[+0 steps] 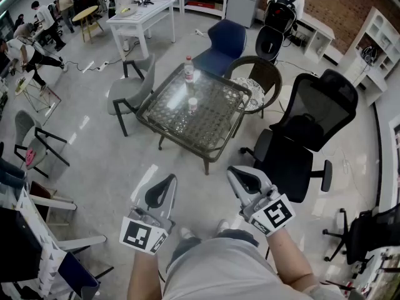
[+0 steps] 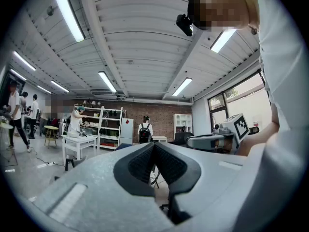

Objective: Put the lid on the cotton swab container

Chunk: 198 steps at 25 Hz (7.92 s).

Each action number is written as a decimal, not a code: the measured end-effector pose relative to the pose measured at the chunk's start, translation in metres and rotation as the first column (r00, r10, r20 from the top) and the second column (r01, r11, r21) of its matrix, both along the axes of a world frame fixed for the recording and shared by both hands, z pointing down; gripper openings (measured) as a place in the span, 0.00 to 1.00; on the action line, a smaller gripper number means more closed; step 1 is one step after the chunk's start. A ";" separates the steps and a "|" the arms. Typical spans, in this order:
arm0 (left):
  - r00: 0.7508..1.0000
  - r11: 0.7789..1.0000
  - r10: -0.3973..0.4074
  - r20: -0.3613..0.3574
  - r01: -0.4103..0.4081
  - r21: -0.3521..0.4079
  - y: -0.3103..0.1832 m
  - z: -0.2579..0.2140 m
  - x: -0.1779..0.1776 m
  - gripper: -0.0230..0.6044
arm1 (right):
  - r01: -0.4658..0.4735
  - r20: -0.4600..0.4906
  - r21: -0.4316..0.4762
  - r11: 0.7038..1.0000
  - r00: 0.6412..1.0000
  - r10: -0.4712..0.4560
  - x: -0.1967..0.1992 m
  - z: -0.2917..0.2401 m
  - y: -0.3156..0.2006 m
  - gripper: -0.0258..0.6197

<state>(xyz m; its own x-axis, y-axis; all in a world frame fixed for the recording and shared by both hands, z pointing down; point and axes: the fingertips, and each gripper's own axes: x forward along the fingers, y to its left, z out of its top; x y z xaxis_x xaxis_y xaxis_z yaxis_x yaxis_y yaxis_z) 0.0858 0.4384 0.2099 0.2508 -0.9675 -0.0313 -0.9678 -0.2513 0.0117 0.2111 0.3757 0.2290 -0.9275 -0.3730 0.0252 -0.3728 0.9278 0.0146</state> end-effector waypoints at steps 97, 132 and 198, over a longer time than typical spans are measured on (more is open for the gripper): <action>0.891 0.677 0.452 -0.047 -0.377 -0.632 -0.498 0.413 -0.191 0.44 | -0.363 -0.408 -0.431 0.826 0.895 0.181 -0.206 0.303 -0.502 0.22; 0.742 0.531 0.665 -0.080 -0.546 -0.649 -0.534 0.525 -0.160 0.40 | -0.324 -0.491 -0.587 0.742 0.871 -0.008 -0.248 0.443 -0.518 0.28; 0.834 0.637 0.550 -0.045 -0.454 -0.624 -0.534 0.480 -0.188 0.21 | -0.349 -0.460 -0.516 0.782 0.883 0.091 -0.259 0.389 -0.509 0.06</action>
<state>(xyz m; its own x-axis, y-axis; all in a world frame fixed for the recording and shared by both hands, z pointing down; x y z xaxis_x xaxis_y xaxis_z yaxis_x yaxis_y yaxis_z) -0.1025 -0.0957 0.6899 0.6580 -0.4948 0.5676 -0.6967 -0.6861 0.2096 -0.0483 -0.1336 0.6179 -0.6810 -0.3607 0.6373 -0.6487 0.7009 -0.2965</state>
